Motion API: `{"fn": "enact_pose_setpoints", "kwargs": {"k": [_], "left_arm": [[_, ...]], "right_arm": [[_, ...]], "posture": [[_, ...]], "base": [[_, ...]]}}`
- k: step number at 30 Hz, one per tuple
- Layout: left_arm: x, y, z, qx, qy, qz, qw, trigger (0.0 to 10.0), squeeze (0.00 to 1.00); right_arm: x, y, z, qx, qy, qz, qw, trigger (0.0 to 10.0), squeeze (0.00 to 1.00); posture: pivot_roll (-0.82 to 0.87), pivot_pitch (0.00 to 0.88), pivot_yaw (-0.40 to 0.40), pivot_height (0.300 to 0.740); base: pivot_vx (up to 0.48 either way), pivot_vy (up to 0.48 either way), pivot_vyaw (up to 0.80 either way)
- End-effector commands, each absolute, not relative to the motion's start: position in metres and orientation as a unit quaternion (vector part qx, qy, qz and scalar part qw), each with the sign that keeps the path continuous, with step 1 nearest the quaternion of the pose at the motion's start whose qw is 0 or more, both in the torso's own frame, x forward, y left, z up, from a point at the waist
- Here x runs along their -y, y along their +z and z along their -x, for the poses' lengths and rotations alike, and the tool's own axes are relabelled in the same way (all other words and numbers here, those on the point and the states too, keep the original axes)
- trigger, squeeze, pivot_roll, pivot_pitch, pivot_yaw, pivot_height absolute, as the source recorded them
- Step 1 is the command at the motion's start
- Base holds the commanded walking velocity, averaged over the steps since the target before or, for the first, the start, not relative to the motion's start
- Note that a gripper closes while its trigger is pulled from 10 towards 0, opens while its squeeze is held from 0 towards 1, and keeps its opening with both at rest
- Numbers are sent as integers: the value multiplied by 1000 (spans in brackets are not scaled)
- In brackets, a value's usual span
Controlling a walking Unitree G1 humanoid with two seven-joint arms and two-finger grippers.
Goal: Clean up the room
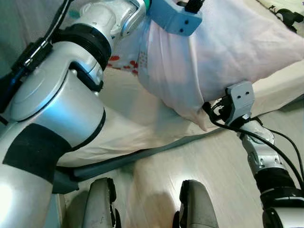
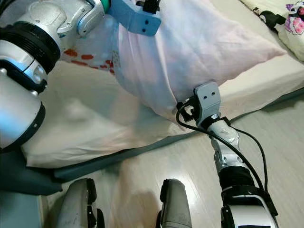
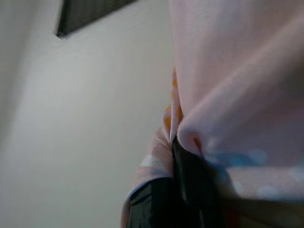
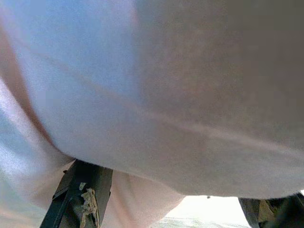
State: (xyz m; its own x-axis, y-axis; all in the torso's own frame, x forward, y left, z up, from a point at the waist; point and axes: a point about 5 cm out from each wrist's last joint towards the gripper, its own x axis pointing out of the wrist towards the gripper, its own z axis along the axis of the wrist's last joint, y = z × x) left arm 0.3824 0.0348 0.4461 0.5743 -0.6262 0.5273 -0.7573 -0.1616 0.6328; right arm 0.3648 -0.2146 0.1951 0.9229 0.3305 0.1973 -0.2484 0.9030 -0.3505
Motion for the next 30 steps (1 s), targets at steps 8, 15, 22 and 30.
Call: {"fn": "enact_pose_setpoints", "kwargs": {"k": [8, 15, 22, 30], "left_arm": [[-5, 502, -342, 555, 124, -745, 348, 0, 0], [-3, 519, -334, 544, 147, -745, 357, 0, 0], [-21, 505, -359, 410, 24, -618, 670, 0, 0], [-31, 479, -376, 350, -49, -448, 821, 0, 0]], "right_arm": [[219, 196, -362, 134, 140, 156, 969, 10000, 0], [218, 195, -362, 136, 137, 148, 970, 10000, 0], [185, 195, -358, 114, 274, 70, 953, 10000, 0], [128, 216, -379, 81, 433, 126, 889, 10000, 0]], "posture": [[28, 170, 38, 579], [35, 168, 43, 579], [44, 167, 30, 579], [51, 161, 2, 579]], "base": [[0, 0, 0], [0, 0, 0], [0, 0, 0], [0, 0, 0]]}}
